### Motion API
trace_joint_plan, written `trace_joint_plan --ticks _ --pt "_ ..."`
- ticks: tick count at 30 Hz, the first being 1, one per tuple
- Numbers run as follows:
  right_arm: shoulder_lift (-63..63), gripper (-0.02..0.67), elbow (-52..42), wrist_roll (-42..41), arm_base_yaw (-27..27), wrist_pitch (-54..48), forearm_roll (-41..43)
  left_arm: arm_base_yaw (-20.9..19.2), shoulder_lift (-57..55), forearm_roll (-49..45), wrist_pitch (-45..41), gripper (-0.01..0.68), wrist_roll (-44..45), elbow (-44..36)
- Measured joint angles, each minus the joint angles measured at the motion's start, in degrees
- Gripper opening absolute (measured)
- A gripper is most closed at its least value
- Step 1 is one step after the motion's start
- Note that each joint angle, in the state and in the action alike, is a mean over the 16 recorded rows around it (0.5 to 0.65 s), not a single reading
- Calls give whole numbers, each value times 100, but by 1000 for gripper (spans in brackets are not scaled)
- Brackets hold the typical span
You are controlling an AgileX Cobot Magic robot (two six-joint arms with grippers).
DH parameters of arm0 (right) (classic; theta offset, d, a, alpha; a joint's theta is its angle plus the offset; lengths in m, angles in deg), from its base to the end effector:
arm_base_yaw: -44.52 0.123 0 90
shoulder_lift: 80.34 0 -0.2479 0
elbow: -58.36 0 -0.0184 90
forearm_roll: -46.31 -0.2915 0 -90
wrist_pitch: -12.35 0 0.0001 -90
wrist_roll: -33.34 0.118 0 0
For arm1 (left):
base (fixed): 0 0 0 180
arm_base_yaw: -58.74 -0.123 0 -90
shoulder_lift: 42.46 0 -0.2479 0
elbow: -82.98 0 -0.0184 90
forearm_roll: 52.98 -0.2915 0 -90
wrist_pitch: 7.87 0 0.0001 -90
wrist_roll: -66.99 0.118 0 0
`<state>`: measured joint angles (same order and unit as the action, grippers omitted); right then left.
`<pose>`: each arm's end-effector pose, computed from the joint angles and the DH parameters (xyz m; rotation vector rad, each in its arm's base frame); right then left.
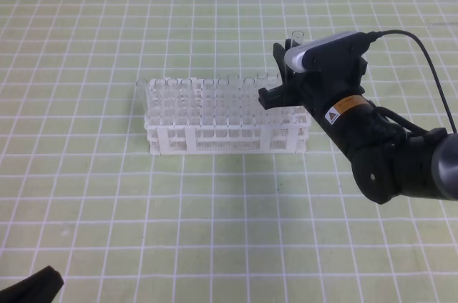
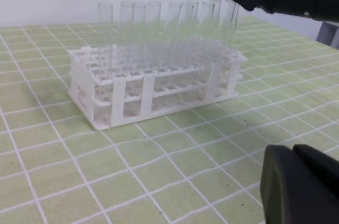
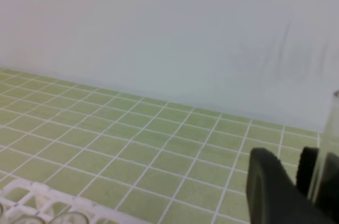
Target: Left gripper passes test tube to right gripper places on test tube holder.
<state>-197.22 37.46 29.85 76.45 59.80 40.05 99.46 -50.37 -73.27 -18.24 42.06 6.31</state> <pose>0.3778 0.2242 0.1395 -0.3665 1.5497 0.3824 0.1264 -0.0990 0.1940 0.4683 1.6088 -0.5544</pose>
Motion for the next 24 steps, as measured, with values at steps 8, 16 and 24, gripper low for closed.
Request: trace_joint_plan --ticks 8,16,24 --pt "31 9 2 30 0 -89 -6 0 -19 0 -36 0 0 7" --pt "186 9 -9 81 0 -217 49 0 10 0 -23 0 1 -7" --pt "338 9 -20 106 0 -339 88 0 29 -1 -23 0 1 -13"
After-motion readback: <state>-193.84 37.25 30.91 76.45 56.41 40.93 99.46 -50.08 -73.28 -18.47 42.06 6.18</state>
